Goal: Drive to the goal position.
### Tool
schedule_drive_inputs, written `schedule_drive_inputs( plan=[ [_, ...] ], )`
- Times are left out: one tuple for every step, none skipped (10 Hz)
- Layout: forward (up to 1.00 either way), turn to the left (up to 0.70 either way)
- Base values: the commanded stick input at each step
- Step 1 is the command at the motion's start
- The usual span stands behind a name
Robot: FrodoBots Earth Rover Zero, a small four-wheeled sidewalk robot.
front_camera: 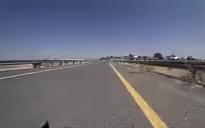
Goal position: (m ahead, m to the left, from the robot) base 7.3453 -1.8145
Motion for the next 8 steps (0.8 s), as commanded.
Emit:
schedule_drive_inputs(
  plan=[
    [1.00, 0.22],
    [1.00, 0.27],
    [1.00, 0.27],
    [1.00, 0.27],
    [1.00, 0.27],
    [1.00, 0.22],
    [1.00, 0.11],
    [1.00, 0.00]
  ],
)
